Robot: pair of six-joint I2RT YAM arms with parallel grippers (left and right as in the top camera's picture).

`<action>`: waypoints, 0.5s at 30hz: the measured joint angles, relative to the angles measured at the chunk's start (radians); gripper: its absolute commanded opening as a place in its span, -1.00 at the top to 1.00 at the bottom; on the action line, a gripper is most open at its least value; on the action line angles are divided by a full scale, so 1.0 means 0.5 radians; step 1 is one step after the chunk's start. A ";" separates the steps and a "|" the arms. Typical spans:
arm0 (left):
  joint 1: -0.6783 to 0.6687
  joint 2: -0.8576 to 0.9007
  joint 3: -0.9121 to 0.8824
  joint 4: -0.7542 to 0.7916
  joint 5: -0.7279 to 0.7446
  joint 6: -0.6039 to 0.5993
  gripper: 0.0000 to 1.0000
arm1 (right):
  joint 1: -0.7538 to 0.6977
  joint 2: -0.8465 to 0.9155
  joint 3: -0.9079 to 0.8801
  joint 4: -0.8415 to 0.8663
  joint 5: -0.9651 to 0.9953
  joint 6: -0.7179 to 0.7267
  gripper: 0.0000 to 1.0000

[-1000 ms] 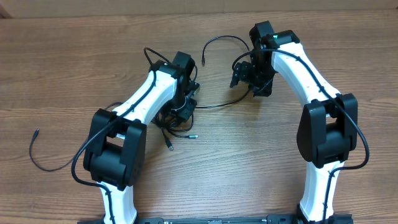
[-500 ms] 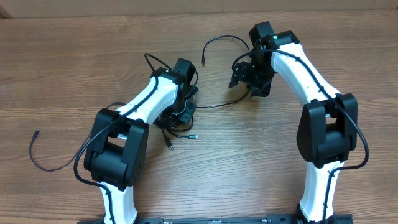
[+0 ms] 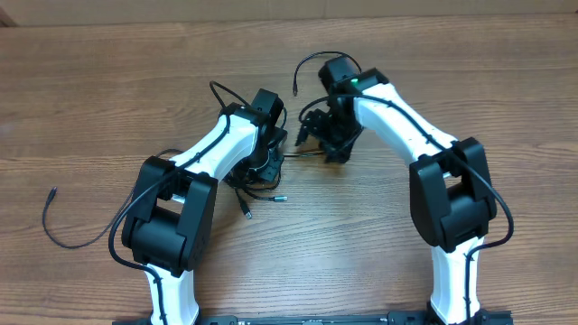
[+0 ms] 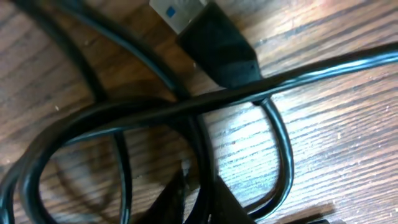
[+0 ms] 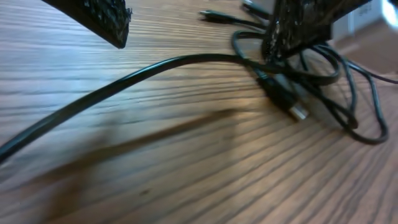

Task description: Untangle cables

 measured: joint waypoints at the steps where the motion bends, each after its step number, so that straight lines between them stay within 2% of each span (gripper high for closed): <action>1: 0.000 0.000 0.000 0.005 -0.001 0.000 0.86 | 0.019 0.000 0.000 0.009 0.001 0.056 -0.50; 4: 0.000 0.000 0.000 0.015 -0.002 -0.001 0.91 | 0.069 0.000 0.000 0.025 0.001 0.244 -0.50; 9: 0.000 0.000 0.000 0.014 -0.001 -0.001 0.91 | 0.146 0.000 0.000 0.031 0.063 0.591 -0.66; 15: 0.005 0.000 0.000 0.024 -0.015 -0.031 0.91 | 0.201 0.000 0.000 0.074 0.210 0.909 -0.59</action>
